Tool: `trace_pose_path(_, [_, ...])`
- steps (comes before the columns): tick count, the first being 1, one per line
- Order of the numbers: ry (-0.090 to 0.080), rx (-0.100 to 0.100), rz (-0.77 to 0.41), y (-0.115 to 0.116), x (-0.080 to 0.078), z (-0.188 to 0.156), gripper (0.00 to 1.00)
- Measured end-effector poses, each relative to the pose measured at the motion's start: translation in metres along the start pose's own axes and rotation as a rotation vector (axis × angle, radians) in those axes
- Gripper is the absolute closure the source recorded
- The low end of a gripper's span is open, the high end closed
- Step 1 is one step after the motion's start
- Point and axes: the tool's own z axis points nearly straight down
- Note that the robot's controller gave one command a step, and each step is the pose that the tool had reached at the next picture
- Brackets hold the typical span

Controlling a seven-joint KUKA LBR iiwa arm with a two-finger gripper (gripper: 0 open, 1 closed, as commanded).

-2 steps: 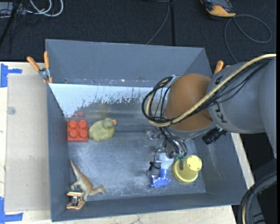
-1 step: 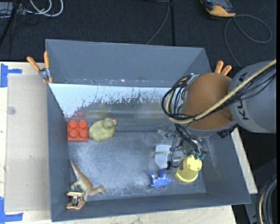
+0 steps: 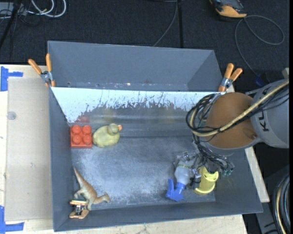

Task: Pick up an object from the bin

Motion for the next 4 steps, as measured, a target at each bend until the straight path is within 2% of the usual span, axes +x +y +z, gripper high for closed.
trace_pose_path(1, [0.000,0.000,0.001,0.000,0.000,0.000,1.00])
trace_pose_path(2, [0.000,-0.001,-0.084,-0.008,-0.026,-0.093,1.00])
trace_pose_path(3, [0.000,-0.001,-0.083,-0.008,-0.026,-0.093,1.00])
trace_pose_path(4, [0.004,-0.004,-0.083,-0.006,-0.032,-0.116,1.00])
